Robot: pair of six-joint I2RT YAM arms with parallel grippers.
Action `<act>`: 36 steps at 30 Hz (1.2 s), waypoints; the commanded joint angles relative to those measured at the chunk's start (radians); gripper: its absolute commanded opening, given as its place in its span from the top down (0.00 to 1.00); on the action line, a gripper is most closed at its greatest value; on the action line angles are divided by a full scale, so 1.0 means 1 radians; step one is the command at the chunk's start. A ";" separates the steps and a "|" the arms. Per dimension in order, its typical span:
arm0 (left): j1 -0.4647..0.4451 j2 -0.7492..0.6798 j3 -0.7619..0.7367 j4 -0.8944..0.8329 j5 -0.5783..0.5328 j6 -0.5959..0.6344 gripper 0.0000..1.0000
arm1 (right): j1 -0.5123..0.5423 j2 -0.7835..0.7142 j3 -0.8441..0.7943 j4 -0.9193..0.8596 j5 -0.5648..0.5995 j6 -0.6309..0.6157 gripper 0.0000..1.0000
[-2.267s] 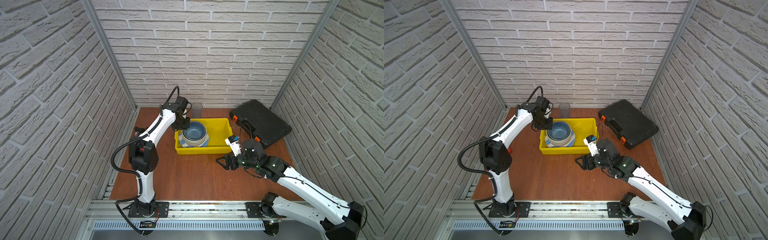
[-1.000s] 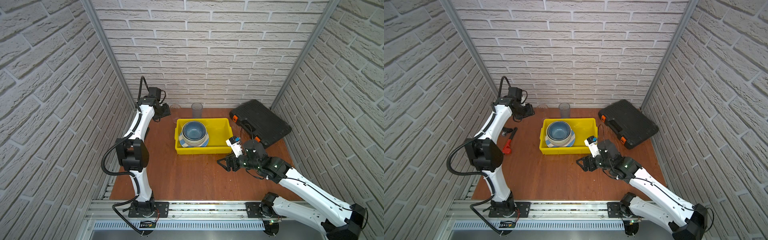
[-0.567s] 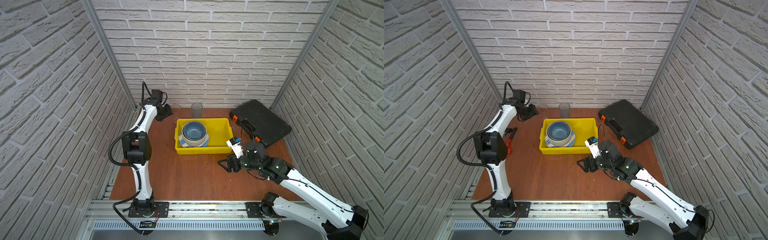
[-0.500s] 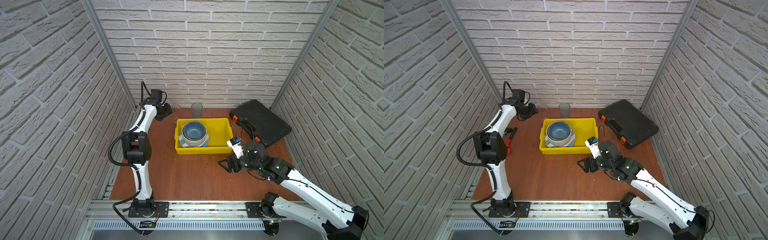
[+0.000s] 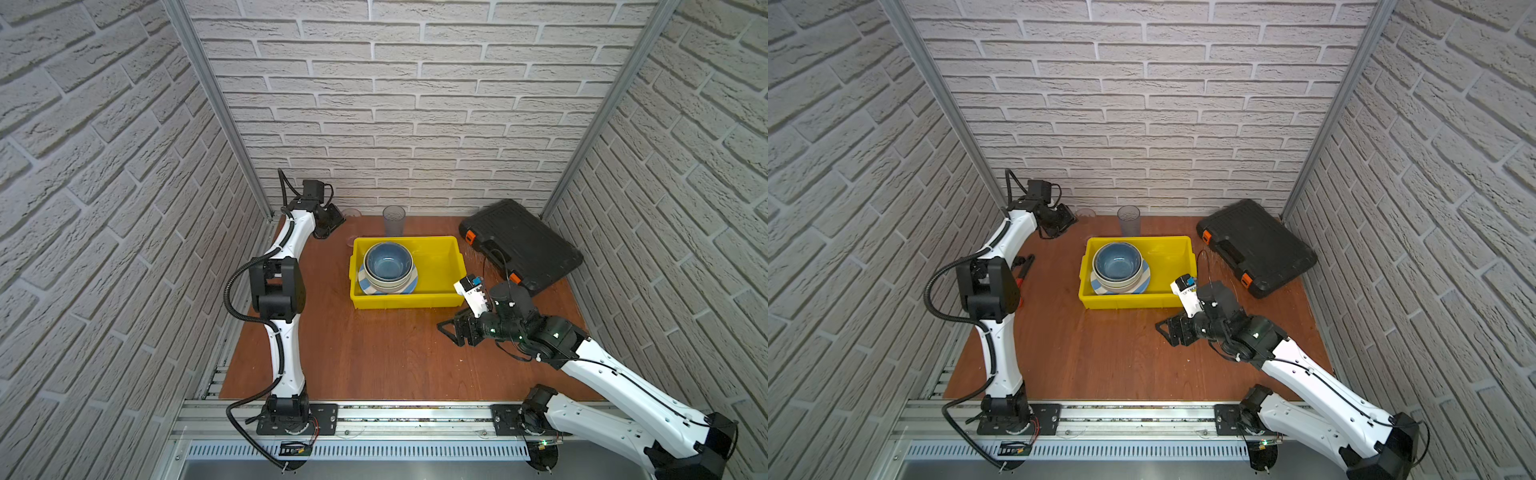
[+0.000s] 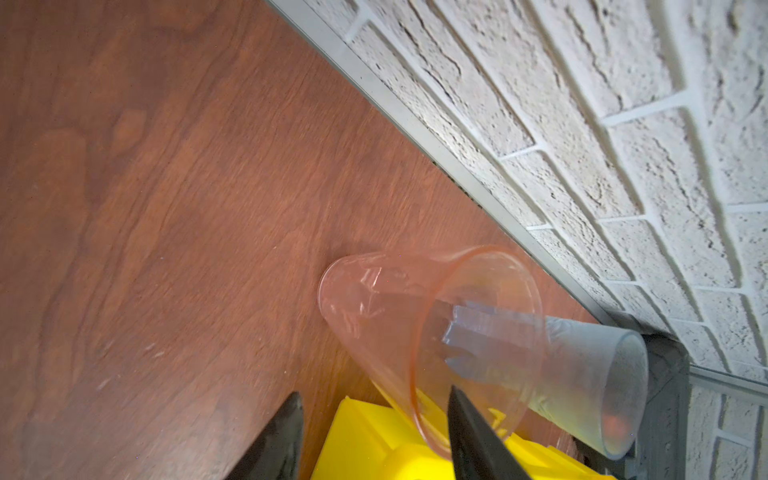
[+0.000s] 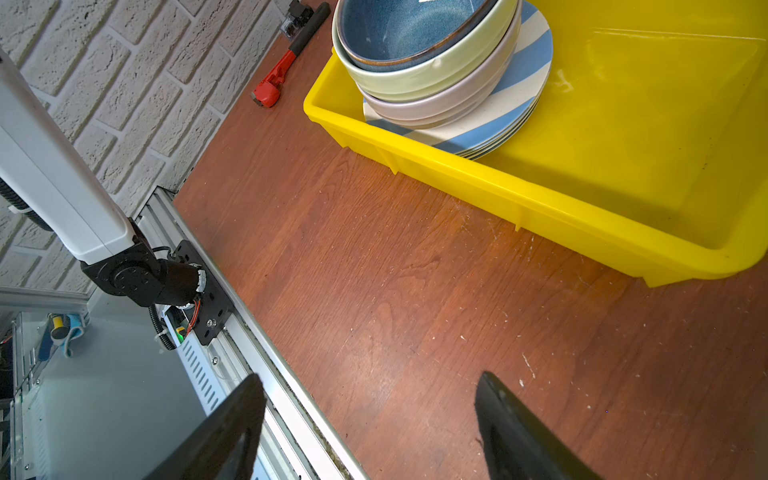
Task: Place the mixed dishes into the plastic bin
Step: 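Close the left gripper on the pink cup and lift it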
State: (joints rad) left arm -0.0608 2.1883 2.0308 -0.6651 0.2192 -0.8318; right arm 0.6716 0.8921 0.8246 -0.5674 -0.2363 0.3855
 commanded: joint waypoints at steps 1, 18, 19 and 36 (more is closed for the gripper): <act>0.005 0.026 0.040 0.040 0.021 -0.031 0.45 | 0.007 -0.001 0.012 0.029 -0.003 -0.005 0.20; 0.010 0.004 -0.050 0.037 -0.005 0.005 0.67 | 0.008 -0.013 0.006 0.027 0.006 -0.004 0.20; 0.011 0.004 -0.054 0.037 -0.004 0.007 0.68 | 0.008 -0.012 0.007 0.027 0.006 -0.002 0.20; 0.055 -0.088 -0.200 0.096 0.009 0.007 1.00 | 0.008 -0.002 0.009 0.037 0.002 0.008 0.20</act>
State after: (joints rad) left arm -0.0204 2.1696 1.8500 -0.6132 0.2295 -0.8387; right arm 0.6716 0.8883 0.8246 -0.5659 -0.2329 0.3866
